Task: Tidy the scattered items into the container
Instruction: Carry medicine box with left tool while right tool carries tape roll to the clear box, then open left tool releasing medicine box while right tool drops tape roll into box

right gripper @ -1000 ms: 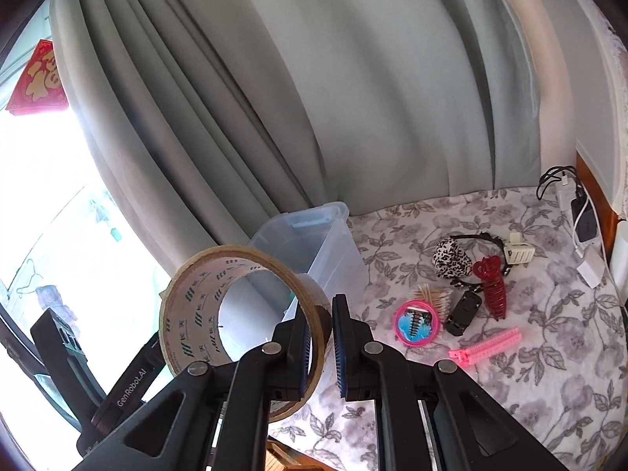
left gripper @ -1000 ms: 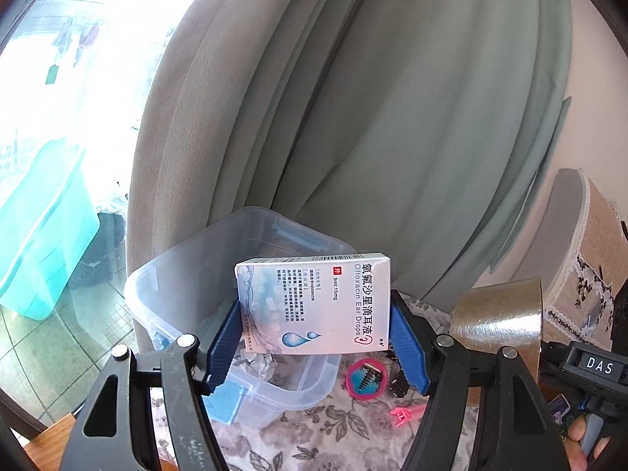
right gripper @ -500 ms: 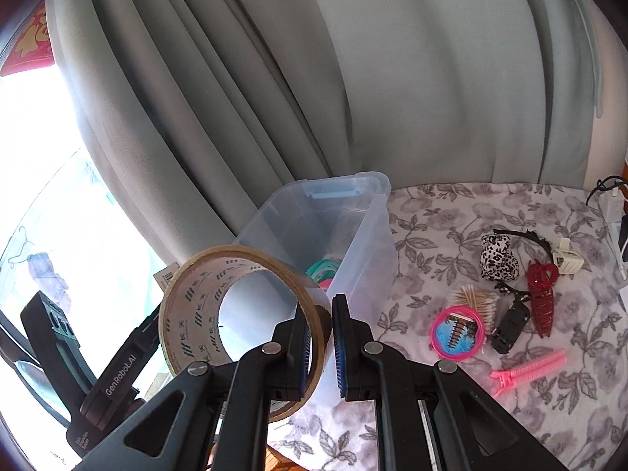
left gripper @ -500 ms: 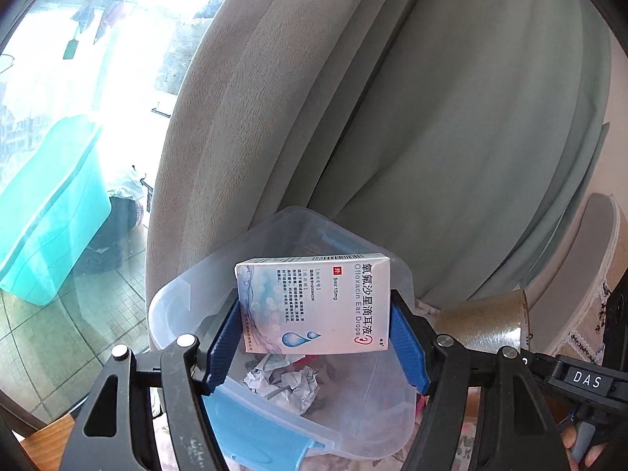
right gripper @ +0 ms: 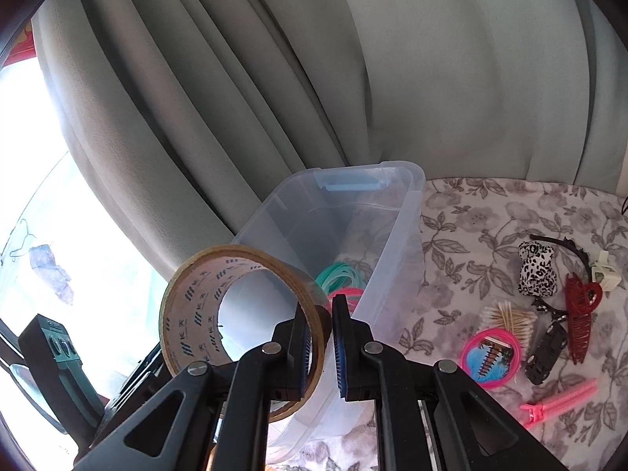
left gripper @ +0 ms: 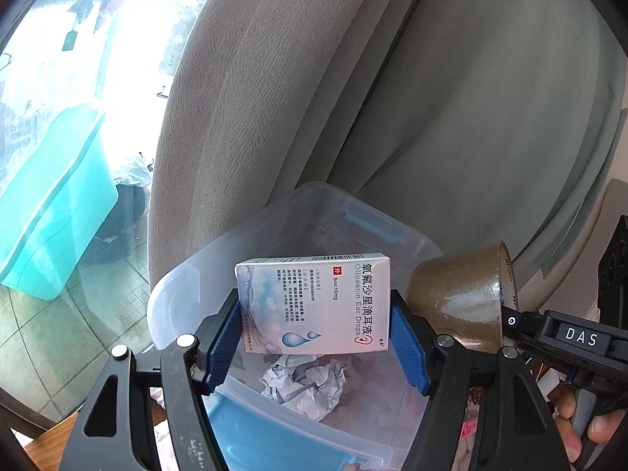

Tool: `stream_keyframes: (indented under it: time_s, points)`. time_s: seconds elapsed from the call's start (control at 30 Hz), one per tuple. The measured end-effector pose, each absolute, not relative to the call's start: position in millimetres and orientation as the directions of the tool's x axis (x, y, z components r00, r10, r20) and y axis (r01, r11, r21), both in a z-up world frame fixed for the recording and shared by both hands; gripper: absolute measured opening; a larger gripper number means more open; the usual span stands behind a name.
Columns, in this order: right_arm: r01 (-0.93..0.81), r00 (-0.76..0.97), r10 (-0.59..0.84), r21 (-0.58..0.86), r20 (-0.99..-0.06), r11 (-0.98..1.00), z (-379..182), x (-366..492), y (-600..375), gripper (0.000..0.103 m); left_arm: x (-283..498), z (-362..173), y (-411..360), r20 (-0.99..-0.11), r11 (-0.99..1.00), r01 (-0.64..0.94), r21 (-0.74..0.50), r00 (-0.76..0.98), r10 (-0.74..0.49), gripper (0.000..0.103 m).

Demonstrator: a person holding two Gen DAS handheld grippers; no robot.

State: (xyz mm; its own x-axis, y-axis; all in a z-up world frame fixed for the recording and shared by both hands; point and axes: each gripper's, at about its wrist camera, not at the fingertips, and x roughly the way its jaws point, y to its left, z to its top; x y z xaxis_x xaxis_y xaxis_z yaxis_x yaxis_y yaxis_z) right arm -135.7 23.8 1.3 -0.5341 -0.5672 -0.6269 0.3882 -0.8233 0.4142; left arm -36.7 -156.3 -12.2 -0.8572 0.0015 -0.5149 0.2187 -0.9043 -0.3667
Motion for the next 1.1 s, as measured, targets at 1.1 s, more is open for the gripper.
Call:
stream_keyframes:
  time_s: [1.1]
  points:
    - [0.466,-0.488,-0.568,0.352,-0.663,-0.812,-11,-147,-3,0.025,-51,10,-145,-0.572,-0.91,0.257,-0.326,-0.819,-0.027,0.078]
